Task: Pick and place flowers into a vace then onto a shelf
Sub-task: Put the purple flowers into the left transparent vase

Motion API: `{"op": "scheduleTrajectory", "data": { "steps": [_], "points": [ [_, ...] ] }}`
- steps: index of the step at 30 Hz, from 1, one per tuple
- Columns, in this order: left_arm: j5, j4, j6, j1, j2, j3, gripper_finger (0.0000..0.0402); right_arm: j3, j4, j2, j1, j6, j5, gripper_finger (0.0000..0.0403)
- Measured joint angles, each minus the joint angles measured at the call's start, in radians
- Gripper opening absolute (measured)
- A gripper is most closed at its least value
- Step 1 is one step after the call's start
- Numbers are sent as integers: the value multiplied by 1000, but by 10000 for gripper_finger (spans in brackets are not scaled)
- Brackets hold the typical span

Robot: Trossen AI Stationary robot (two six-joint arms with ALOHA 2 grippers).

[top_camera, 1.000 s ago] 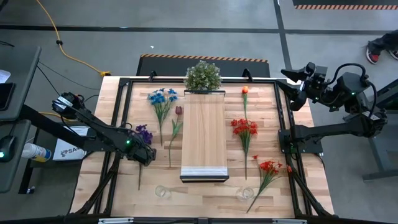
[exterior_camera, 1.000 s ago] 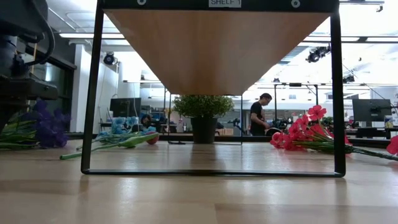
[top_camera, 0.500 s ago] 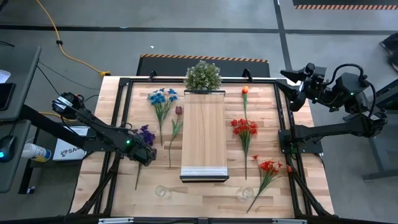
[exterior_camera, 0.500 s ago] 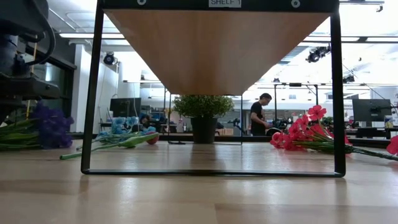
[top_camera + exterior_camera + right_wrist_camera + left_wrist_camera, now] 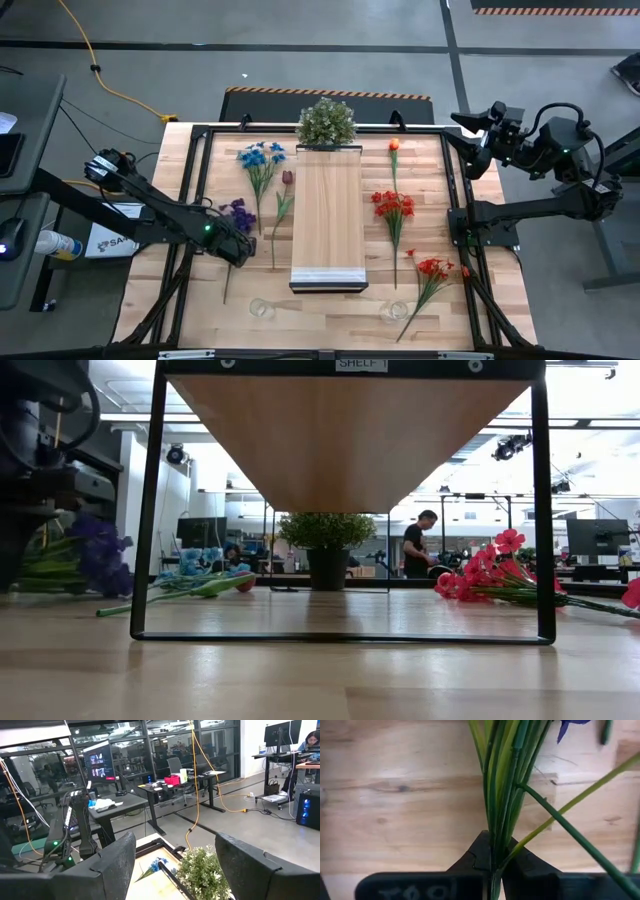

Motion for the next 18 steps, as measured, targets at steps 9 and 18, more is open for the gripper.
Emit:
{"op": "scheduleTrajectory", "data": {
  "steps": [9, 18],
  "points": [
    [-23, -299, 22, 0, -3, 165, 49, 0, 0, 0, 0, -2, 0, 262],
    [-202, -661, 69, 0, -4, 480, 49, 0, 0, 0, 0, -2, 0, 262]
  ]
}}
